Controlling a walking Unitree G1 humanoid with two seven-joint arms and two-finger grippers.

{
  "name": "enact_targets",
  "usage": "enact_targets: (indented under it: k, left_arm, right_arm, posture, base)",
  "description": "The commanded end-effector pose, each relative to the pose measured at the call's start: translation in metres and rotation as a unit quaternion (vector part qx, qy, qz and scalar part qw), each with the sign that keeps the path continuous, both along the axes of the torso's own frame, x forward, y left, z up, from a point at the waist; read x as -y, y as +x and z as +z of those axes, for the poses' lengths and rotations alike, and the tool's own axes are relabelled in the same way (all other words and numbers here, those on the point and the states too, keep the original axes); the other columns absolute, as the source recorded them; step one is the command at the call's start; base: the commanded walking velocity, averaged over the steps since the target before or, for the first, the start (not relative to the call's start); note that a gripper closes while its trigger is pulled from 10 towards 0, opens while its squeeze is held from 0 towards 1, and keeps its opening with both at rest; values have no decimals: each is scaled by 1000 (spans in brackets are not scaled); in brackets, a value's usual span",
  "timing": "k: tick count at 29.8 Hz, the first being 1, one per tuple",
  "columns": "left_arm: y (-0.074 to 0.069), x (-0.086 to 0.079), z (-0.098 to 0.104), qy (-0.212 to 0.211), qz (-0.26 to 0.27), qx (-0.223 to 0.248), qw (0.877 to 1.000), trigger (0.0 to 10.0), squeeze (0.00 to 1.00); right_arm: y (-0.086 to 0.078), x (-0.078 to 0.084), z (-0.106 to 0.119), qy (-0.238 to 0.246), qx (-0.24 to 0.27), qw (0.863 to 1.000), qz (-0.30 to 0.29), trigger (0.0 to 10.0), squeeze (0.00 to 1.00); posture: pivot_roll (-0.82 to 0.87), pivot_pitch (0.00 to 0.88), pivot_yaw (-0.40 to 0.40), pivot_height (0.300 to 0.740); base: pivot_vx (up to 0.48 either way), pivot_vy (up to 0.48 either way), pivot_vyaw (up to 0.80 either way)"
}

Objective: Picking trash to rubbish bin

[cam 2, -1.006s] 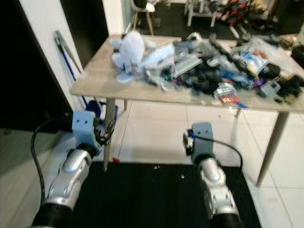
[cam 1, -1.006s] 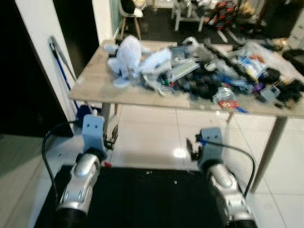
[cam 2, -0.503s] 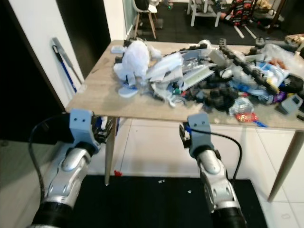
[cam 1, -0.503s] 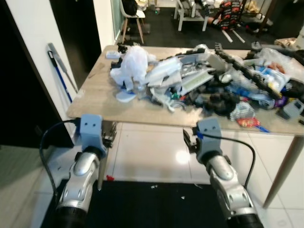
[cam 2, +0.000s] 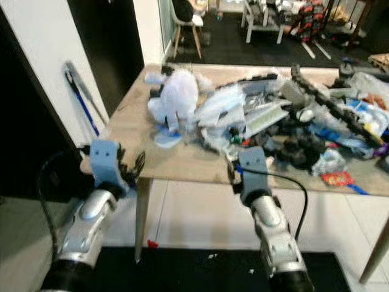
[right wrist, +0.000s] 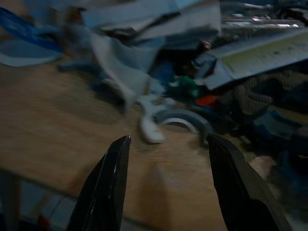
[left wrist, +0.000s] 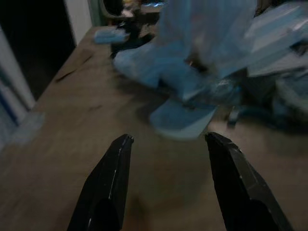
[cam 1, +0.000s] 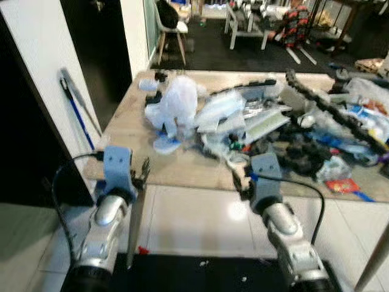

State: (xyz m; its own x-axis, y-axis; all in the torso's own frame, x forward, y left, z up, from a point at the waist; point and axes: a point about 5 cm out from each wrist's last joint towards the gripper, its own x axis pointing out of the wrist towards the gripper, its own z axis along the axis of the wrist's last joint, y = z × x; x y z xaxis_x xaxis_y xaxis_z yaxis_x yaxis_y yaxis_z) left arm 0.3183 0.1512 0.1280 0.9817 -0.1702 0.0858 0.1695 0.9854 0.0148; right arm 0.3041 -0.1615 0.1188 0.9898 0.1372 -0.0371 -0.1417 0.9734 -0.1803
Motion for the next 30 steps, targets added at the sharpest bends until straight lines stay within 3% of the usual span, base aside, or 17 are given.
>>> enact_targets:
  k: [1, 4, 24, 25, 26, 30]
  left_arm:
    - [-2, -3, -6, 1, 4, -12, 1000, 10000, 0]
    - [-2, -3, -5, 0, 3, -13, 1000, 10000, 0]
    - [-5, 1, -5, 15, -10, -7, 1000, 10000, 0]
    - [-5, 1, -5, 17, -14, -7, 1000, 10000, 0]
    - [-5, 2, -4, 17, -20, -6, 1000, 10000, 0]
    - [-4, 2, -2, 19, -34, -4, 999, 10000, 0]
  right_arm:
    - [-1, -2, 2, 2, 2, 1000, 3, 10000, 0]
    - [-2, -3, 1, 2, 0, 1000, 3, 10000, 0]
    - [-7, -10, -6, -15, -23, 1000, 0, 10000, 0]
    - [-6, -7, -6, -22, -20, 999, -16, 10000, 867]
    - [-6, -4, -5, -27, -15, 999, -26, 10000, 1000]
    - [-3, 5, 3, -53, 7, 997, -55, 10000, 1000]
  posture:
    - [-25, 60, 6, 740]
    - [-25, 69, 6, 740]
    - [-25, 83, 10, 740]
    - [-25, 84, 11, 740]
    - [-25, 83, 13, 740]
    - [-24, 82, 15, 740]
  base:
    - [405, 0, 0]
    - [376, 0, 0]
    - [0, 0, 0]
    - [0, 0, 0]
    - [0, 0, 0]
    - [0, 0, 0]
